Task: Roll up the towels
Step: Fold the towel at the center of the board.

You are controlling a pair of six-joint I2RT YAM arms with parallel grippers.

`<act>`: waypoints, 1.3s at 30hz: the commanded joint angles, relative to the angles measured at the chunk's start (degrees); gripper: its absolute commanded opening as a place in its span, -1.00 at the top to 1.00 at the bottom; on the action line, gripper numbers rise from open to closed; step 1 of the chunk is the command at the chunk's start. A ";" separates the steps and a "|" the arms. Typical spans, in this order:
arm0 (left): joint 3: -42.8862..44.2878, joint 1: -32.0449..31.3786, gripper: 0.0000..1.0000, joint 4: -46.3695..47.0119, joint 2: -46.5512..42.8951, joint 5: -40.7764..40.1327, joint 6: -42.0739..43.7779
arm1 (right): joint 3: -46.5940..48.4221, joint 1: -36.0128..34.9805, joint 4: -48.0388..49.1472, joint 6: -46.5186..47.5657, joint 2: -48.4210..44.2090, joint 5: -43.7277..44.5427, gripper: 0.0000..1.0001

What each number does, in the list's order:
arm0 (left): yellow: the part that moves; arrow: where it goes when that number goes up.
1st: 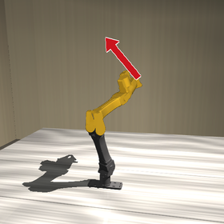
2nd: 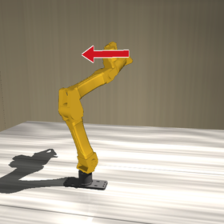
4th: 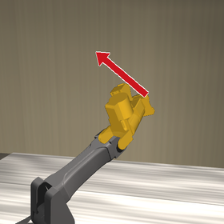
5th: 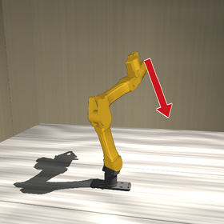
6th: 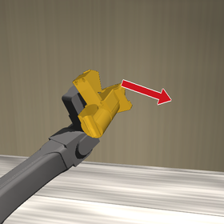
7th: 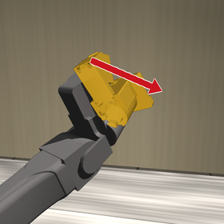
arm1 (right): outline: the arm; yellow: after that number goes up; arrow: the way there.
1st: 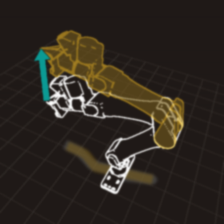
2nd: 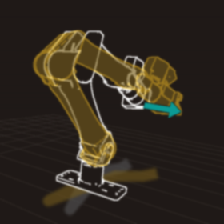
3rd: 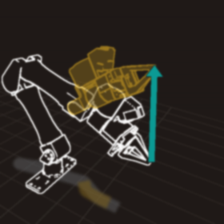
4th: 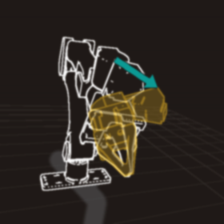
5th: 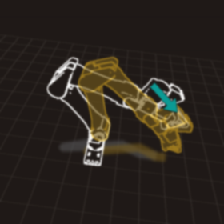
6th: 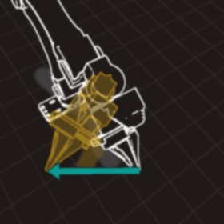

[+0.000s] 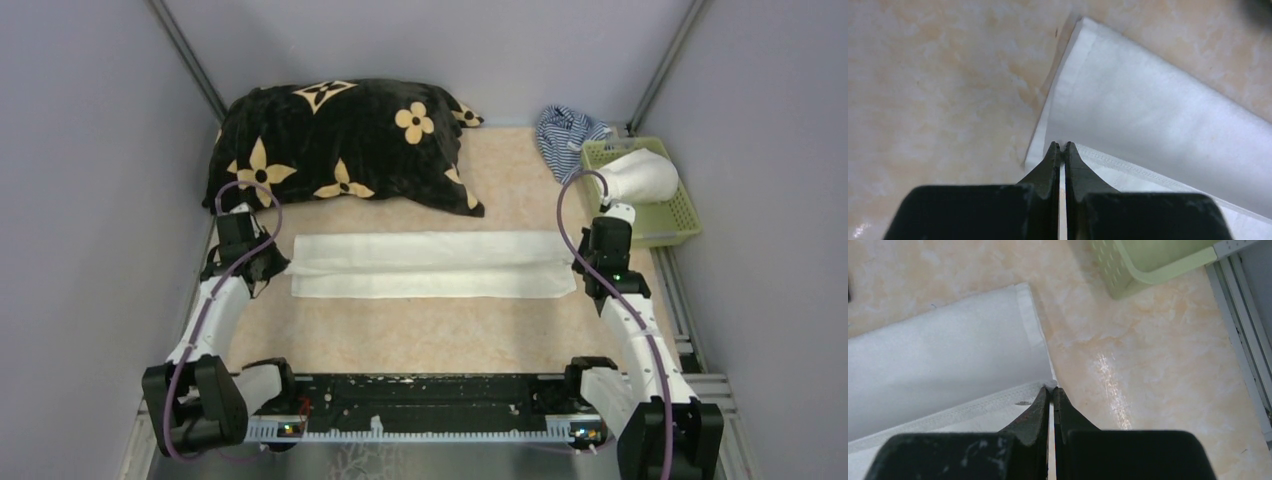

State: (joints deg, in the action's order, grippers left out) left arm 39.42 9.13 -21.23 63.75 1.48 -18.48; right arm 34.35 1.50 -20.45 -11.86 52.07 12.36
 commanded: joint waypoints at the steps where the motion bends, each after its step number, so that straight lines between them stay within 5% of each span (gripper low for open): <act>1: -3.38 0.63 1.00 0.39 -2.75 -4.51 -3.10 | -1.11 1.32 1.25 -1.08 -1.84 3.90 1.00; 13: -0.51 0.64 1.00 5.57 2.74 -0.44 -2.67 | -3.02 1.36 4.37 -3.96 -0.60 4.33 1.00; 28: 22.89 0.63 1.00 19.60 21.22 3.00 4.36 | 14.40 1.42 20.59 4.04 19.62 4.08 1.00; 39: 26.74 0.63 1.00 24.17 26.27 6.52 5.56 | 20.64 2.07 25.09 9.20 24.47 2.42 1.00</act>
State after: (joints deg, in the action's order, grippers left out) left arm 64.12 8.71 -1.89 90.15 9.76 -14.94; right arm 51.07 1.67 -0.93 -6.66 76.38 10.76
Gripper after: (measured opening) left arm 0.037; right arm 0.010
